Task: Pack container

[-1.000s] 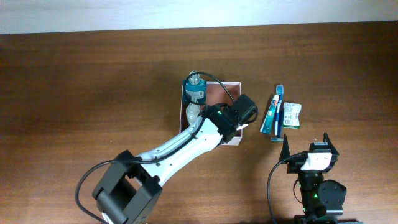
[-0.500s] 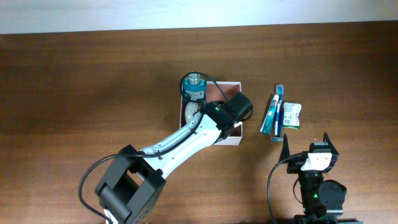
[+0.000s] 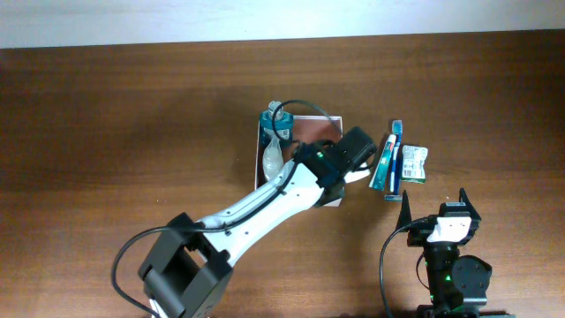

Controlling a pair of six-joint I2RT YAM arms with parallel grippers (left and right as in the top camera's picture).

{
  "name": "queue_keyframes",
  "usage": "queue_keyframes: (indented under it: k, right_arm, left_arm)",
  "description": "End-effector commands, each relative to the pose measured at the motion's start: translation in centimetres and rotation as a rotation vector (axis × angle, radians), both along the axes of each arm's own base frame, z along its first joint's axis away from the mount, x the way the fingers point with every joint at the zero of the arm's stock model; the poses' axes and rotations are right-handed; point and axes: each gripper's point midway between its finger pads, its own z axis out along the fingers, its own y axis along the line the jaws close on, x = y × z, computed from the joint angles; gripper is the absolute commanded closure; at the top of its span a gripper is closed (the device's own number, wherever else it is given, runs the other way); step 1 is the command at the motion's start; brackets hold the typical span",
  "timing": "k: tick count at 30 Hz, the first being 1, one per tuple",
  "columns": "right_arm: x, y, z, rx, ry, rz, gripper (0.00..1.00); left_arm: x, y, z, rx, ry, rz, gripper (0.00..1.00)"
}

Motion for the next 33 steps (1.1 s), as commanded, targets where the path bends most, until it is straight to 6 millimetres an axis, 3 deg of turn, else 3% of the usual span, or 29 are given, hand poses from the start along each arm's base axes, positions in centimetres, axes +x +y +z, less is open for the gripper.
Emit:
queue_keyframes:
  k: [1, 3, 5, 6, 7, 10, 11, 12, 15, 17, 19, 20, 23, 33]
  right_arm:
    - [0.0, -0.1, -0.2, -0.003, 0.003, -0.004, 0.02]
    - [0.0, -0.1, -0.2, -0.003, 0.003, -0.004, 0.02]
    - [0.0, -0.1, -0.2, -0.003, 0.003, -0.004, 0.02]
    - [0.0, -0.1, -0.2, -0.003, 0.003, -0.004, 0.02]
    - [0.0, -0.1, -0.2, -0.003, 0.003, -0.004, 0.02]
    - [0.0, -0.1, -0.2, -0.003, 0.003, -0.004, 0.01]
    - [0.0, -0.1, -0.2, -0.003, 0.003, -0.004, 0.02]
    - [0.0, -0.1, -0.2, -0.003, 0.003, -0.004, 0.02]
    - [0.0, -0.1, -0.2, -0.003, 0.003, -0.004, 0.02]
    - [0.0, -0.1, -0.2, -0.003, 0.003, -0.004, 0.02]
    - [0.0, -0.1, -0.2, -0.003, 0.003, -0.003, 0.01]
    - [0.0, -0.1, -0.2, -0.003, 0.003, -0.004, 0.02]
    - [0.0, -0.1, -0.2, -0.003, 0.003, -0.004, 0.02]
    - [0.0, -0.1, -0.2, -0.003, 0.003, -0.004, 0.02]
  left_arm:
    - [1.4, -1.2, 7.0, -0.226, -0.061, 0.099, 1.0]
    - [3.0, 0.0, 9.9, -0.311, -0.1, 0.201, 0.99]
    - [4.9, 2.4, 12.4, -0.394, -0.145, 0.367, 0.95]
    - [5.9, 3.9, 13.5, -0.438, -0.164, 0.465, 0.94]
    - [7.2, 6.8, 14.8, -0.503, -0.182, 0.606, 0.92]
    - [9.1, 12.5, 16.4, -0.56, -0.209, 0.787, 0.87]
    - [9.8, 15.6, 16.8, -0.56, -0.222, 0.855, 0.7]
    - [10.1, 17.4, 16.9, -0.552, -0.23, 0.895, 0.61]
    - [10.5, 22.1, 16.6, -0.521, -0.24, 1.002, 0.47]
    - [10.6, 24.8, 16.3, -0.5, -0.241, 1.066, 0.24]
    - [10.5, 26.7, 16.0, -0.483, -0.238, 1.112, 0.03]
    - [10.4, 27.5, 15.9, -0.476, -0.237, 1.13, 0.01]
    - [10.4, 29.2, 15.8, -0.468, -0.242, 1.17, 0.01]
    - [10.4, 29.4, 15.8, -0.468, -0.243, 1.174, 0.01]
